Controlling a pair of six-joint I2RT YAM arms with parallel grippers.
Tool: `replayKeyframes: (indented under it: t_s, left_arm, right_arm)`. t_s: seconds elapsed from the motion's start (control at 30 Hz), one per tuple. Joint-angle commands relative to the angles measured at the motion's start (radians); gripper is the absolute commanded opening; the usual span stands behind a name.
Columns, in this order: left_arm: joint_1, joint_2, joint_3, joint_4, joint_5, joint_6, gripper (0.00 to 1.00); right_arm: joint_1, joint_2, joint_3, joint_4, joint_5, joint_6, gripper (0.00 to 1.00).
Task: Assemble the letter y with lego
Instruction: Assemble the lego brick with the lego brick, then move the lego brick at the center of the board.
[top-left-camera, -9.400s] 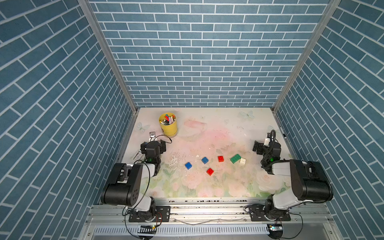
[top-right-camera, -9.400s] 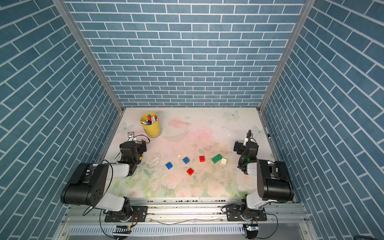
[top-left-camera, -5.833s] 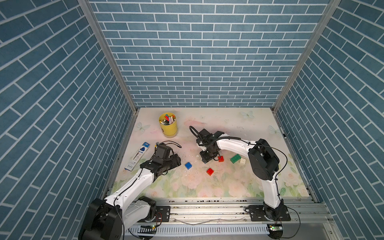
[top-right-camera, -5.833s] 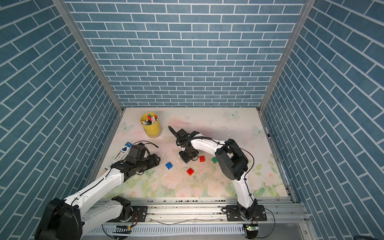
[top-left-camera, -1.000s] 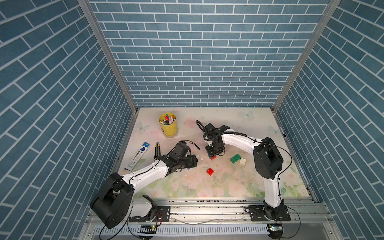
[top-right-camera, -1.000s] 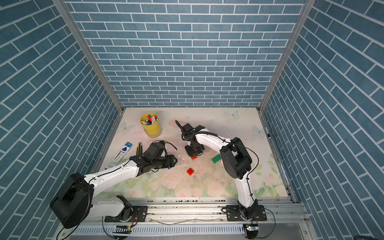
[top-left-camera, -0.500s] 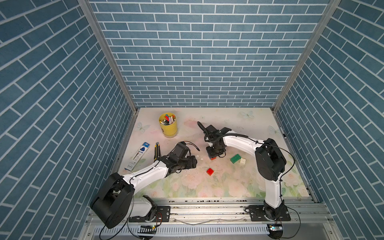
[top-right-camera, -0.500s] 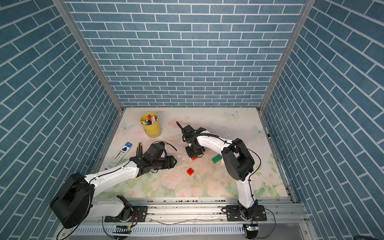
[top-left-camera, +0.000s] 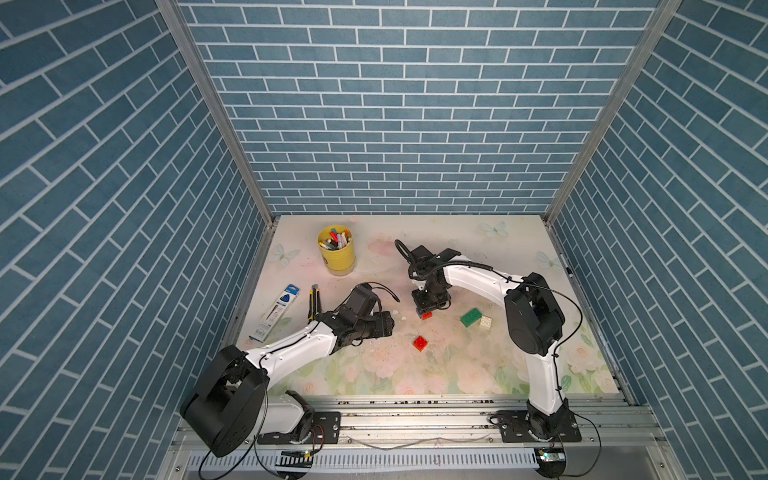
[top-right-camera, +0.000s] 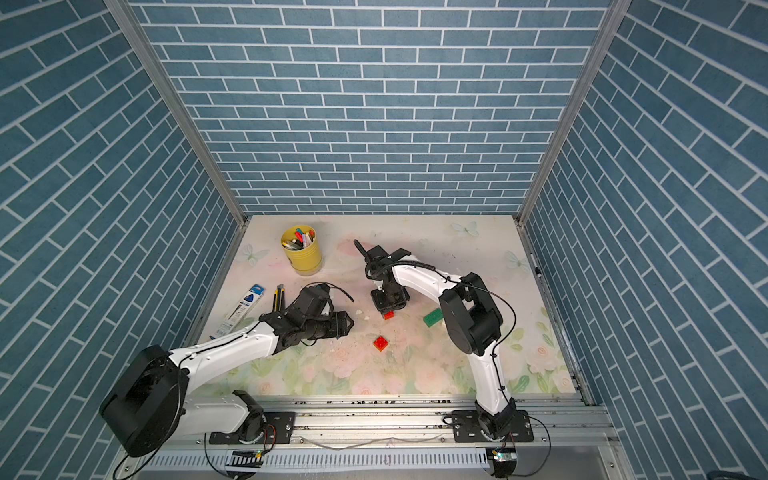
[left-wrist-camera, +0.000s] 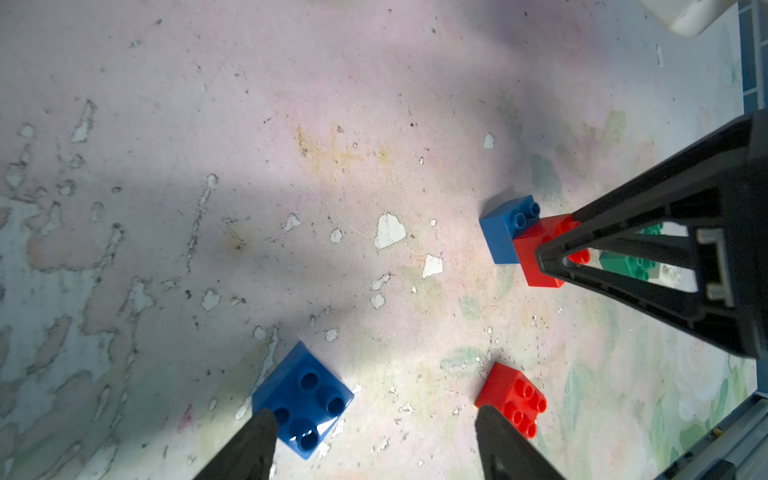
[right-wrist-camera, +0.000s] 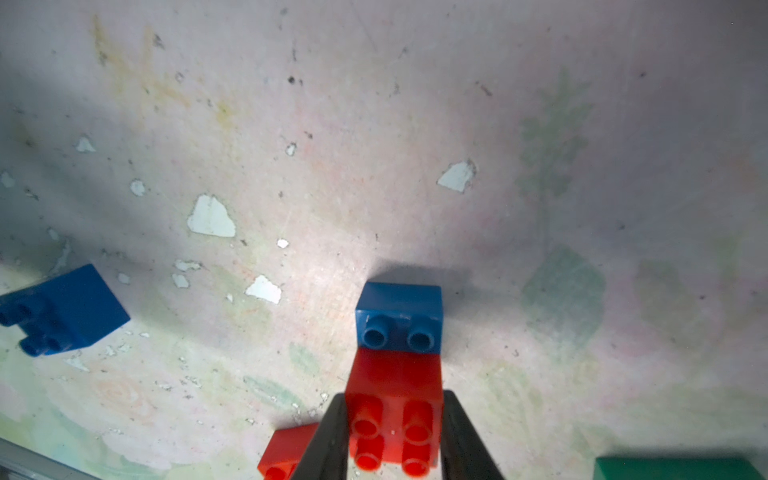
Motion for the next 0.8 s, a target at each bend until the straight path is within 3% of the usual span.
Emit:
replayKeyframes:
  t_s: [0.0, 0.2, 0.37, 0.5, 0.77]
  left_arm:
    - [-0.004, 0.014, 0.018, -0.019, -0.009, 0.018, 0.78]
    - [-0.006, 0.023, 0.039, -0.033, -0.007, 0.027, 0.78]
    - [-0.005, 0.028, 0.042, -0.036, -0.007, 0.025, 0.78]
    - [-0.006, 0.031, 0.049, -0.039, -0.005, 0.026, 0.78]
    - [-0.006, 0.032, 0.058, -0.046, -0.001, 0.034, 0.78]
  right_arm:
    - [-0.057, 0.046, -0.038, 0.021, 0.073, 0.009, 0.25]
    - [-0.092, 0.039, 0.026, 0.002, 0.097, 0.009, 0.29]
    - [-0.092, 0.035, 0.049, 0.004, 0.093, 0.023, 0.5]
    - [-0.092, -0.015, 0.021, 0.017, 0.101, 0.03, 0.6]
    - [-0.118, -0.209, -0.141, 0.056, 0.149, 0.062, 0.64]
